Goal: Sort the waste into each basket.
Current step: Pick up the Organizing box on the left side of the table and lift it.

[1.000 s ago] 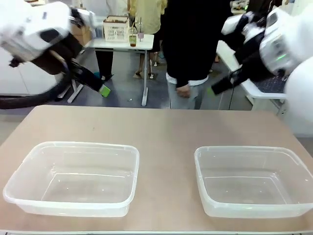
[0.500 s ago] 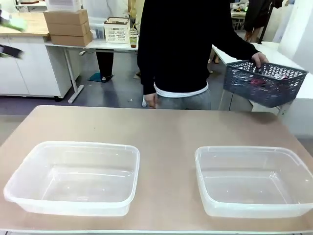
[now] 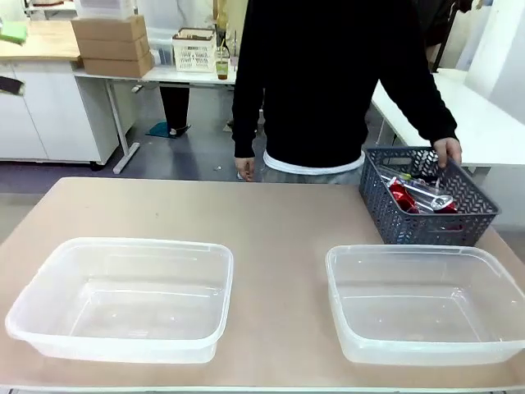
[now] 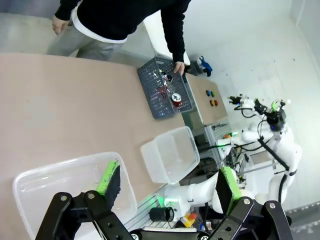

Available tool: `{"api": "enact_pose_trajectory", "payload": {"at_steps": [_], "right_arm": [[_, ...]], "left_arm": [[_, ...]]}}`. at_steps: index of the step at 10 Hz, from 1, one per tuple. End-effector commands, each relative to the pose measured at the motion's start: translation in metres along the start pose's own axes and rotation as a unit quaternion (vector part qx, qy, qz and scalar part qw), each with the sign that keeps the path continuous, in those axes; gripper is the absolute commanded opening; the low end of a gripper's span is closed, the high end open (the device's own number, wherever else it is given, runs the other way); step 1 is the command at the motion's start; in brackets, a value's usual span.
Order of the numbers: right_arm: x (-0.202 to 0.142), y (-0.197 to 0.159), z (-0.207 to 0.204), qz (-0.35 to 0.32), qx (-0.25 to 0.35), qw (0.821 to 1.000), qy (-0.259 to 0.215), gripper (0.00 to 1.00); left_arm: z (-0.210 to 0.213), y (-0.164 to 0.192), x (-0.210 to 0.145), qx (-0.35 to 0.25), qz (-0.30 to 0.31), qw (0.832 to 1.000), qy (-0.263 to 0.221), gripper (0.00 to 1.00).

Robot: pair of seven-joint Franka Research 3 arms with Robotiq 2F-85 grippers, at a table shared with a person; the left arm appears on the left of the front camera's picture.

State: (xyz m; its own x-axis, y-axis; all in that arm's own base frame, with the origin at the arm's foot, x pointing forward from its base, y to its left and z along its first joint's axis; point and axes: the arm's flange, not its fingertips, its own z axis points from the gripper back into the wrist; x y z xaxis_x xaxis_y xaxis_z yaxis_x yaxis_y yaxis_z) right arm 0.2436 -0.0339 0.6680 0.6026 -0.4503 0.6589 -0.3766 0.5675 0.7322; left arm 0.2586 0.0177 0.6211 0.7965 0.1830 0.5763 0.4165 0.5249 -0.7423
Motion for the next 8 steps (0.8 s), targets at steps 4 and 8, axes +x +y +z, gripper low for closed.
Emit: {"api": "enact_pose_trajectory", "payload": {"at_steps": [4,8], "right_arm": [[-0.002,0.003,0.007,0.013,0.000,1.000,-0.008,1.00],[-0.051,0.041,-0.132,0.014,-0.022,0.969,0.247,1.00]], "left_arm": [[0.003,0.002,0.003,-0.007,-0.011,1.000,-0.002,1.00],[0.005,-0.001,-0.002,0.140,0.000,0.988,0.069,1.00]]}}
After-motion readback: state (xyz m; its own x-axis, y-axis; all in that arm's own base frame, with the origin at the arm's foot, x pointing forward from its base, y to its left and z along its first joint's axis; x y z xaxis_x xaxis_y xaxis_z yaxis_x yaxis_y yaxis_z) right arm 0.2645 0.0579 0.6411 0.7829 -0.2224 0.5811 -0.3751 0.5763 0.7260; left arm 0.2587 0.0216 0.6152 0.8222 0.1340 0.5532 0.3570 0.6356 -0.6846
